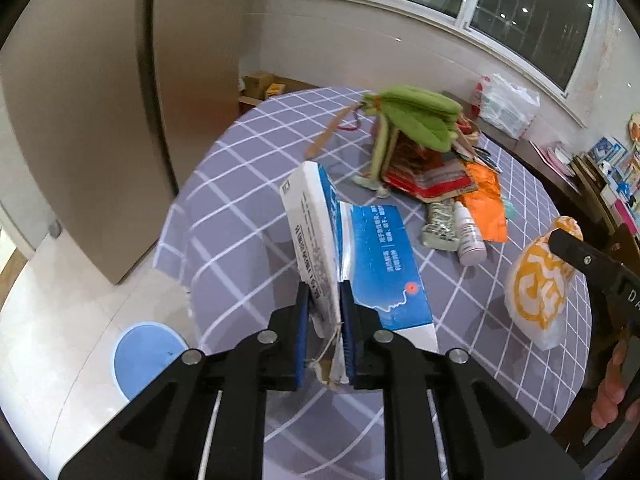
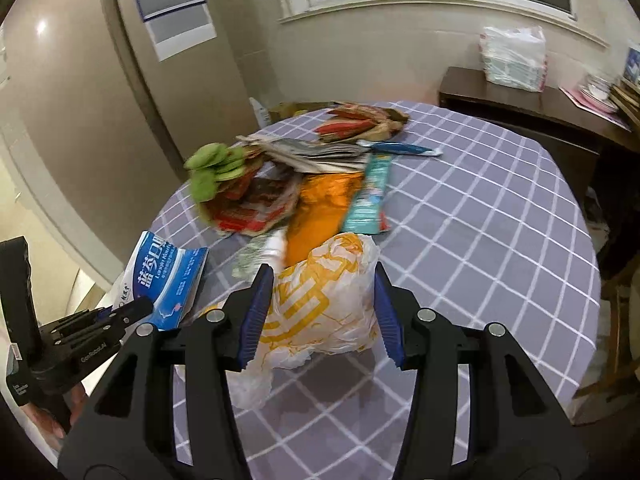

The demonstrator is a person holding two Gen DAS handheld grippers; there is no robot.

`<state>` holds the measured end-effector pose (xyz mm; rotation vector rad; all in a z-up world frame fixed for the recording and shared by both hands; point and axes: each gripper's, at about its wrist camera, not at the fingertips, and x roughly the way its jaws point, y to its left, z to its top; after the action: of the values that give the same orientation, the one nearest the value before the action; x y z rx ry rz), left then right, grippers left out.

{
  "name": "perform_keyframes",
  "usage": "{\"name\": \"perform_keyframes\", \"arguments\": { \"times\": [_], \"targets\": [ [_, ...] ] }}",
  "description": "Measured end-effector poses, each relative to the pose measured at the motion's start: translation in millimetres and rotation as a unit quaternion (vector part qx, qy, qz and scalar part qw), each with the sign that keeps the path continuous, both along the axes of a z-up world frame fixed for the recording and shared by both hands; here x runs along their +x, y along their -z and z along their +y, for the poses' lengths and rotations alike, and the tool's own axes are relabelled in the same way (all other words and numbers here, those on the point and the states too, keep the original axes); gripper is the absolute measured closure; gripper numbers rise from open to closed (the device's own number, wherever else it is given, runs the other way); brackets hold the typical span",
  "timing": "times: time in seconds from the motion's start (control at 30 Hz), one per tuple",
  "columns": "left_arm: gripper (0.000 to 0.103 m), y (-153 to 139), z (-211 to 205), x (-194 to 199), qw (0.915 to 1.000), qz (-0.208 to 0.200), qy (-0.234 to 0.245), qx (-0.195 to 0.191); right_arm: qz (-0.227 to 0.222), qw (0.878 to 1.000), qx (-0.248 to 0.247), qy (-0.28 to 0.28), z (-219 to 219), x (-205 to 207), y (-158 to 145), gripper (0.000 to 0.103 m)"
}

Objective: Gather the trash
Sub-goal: 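Carry the box and bag to the blue bucket and open the left tool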

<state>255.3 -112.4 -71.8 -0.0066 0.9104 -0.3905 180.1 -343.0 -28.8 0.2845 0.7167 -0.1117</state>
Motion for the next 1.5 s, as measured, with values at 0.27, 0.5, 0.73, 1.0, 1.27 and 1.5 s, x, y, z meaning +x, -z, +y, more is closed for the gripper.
{"name": "perform_keyframes", "arguments": {
  "times": [0.27, 0.5, 0.73, 1.0, 1.27, 1.5],
  "targets": [
    [0.089, -6, 47, -13, 0.9989, -0.013, -0.046, 0.005, -0.001, 0.998, -0.001, -0.06, 51, 15, -1, 0.054],
    [0.089, -7, 99, -20, 0.9937, -0.016, -0.109, 0.018, 0.005, 0.993, 0.0, -0.116, 103, 32, 2, 0.054],
    [0.089, -3, 154, -26, 0.9843, -0.008, -0.174, 0.029, 0.017, 0.985, 0.009, -0.171, 156, 48, 8, 0.054],
    [0.089, 8, 205, -28, 0.9717, 0.014, -0.233, 0.034, 0.034, 0.975, 0.008, -0.22, 214, 73, 17, 0.054],
    [0.089, 27, 239, -15, 0.9582, 0.042, -0.278, 0.053, 0.056, 0.963, 0.002, -0.262, 263, 95, 27, 0.054],
    [0.053, 34, 255, 9, 0.9494, 0.041, -0.3, 0.084, 0.071, 0.96, -0.009, -0.272, 295, 113, 37, 0.054]
  ]
}}
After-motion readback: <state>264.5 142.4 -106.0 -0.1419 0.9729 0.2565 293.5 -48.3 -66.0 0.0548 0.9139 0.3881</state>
